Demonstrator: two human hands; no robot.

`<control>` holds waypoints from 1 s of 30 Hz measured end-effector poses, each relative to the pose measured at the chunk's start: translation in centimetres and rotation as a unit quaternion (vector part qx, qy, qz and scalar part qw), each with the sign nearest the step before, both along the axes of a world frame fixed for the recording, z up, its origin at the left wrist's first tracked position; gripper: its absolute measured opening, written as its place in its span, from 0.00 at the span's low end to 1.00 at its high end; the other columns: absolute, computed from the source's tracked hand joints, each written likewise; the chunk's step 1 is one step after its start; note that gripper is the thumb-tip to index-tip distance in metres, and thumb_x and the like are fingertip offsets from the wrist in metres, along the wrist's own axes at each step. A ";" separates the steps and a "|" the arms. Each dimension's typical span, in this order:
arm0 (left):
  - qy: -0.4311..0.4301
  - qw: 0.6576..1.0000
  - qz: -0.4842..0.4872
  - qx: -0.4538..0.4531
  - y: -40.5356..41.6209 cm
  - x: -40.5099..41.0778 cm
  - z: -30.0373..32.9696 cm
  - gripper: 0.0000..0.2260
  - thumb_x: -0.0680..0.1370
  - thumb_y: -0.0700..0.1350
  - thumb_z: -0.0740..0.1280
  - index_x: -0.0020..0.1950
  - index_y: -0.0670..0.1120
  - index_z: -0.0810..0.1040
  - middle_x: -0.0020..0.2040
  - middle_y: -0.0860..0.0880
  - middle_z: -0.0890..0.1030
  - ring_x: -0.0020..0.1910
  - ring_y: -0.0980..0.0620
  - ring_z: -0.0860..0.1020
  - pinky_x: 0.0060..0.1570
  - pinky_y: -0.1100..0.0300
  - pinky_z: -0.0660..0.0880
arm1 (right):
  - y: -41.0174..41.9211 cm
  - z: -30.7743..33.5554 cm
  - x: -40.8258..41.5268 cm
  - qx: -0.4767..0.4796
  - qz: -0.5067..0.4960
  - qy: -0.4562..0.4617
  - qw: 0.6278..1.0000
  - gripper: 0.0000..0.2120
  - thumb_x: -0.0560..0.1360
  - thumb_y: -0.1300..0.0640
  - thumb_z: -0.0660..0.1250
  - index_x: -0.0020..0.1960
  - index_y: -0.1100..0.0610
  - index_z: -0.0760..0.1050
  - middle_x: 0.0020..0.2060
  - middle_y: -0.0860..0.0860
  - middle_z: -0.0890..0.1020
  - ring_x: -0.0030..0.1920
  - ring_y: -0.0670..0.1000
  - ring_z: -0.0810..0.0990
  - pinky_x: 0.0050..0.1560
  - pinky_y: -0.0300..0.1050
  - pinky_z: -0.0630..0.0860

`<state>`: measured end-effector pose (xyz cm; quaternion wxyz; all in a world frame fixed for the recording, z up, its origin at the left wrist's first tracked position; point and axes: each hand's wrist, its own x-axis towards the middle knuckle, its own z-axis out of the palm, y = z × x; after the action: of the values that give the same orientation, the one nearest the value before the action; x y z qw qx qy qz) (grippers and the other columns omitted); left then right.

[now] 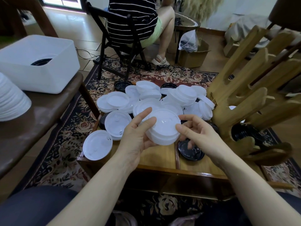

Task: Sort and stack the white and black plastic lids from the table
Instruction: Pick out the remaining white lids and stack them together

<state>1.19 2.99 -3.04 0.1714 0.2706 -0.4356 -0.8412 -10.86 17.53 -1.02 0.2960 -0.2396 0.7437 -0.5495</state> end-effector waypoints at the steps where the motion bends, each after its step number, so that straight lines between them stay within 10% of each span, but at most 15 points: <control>1: -0.004 1.000 -0.002 -0.001 0.0 0.0 0.0 0.18 0.76 0.44 0.71 0.66 0.54 0.79 0.58 0.48 0.84 0.46 0.51 0.85 0.43 0.54 0.83 | 0.0 0.0 0.0 0.000 0.000 -0.007 1.000 0.24 0.69 0.47 0.71 0.64 0.51 0.74 0.46 0.52 0.81 0.39 0.45 0.82 0.34 0.41 0.77; 16: -0.031 0.999 -0.014 0.006 0.3 0.7 -0.7 0.21 0.74 0.38 0.72 0.65 0.54 0.80 0.62 0.47 0.82 0.56 0.44 0.83 0.51 0.47 0.82 | -0.2 -1.1 0.3 -0.030 0.031 -0.127 0.991 0.18 0.72 0.56 0.70 0.62 0.56 0.74 0.45 0.55 0.82 0.37 0.52 0.81 0.30 0.40 0.77; 20: -0.048 0.997 0.052 0.019 -0.5 0.6 -0.7 0.18 0.76 0.36 0.70 0.60 0.56 0.81 0.64 0.47 0.80 0.60 0.43 0.81 0.42 0.54 0.83 | -0.8 -3.2 -1.1 0.076 0.003 0.175 0.982 0.09 0.79 0.53 0.67 0.59 0.51 0.77 0.46 0.47 0.79 0.45 0.43 0.77 0.42 0.37 0.75; 23: -0.064 0.994 0.090 0.026 -1.0 0.6 -0.6 0.19 0.76 0.36 0.69 0.60 0.57 0.80 0.66 0.48 0.78 0.61 0.44 0.79 0.39 0.57 0.81 | -1.2 -4.9 -3.1 0.155 0.009 0.465 0.872 0.13 0.77 0.54 0.70 0.61 0.52 0.78 0.51 0.48 0.76 0.55 0.49 0.73 0.52 0.46 0.73; 30: -0.077 0.987 0.123 0.069 -1.5 0.6 -0.9 0.20 0.76 0.32 0.66 0.61 0.53 0.78 0.60 0.49 0.80 0.54 0.48 0.80 0.52 0.51 0.78 | -3.5 -6.1 -4.5 0.143 0.022 0.533 0.834 0.18 0.73 0.55 0.74 0.61 0.54 0.79 0.56 0.55 0.78 0.58 0.57 0.72 0.56 0.56 0.74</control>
<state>1.80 1.53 -3.89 0.2206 0.3974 -0.3514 -0.8185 -15.37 14.03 -7.16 -0.1035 -0.4668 0.8508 -0.2178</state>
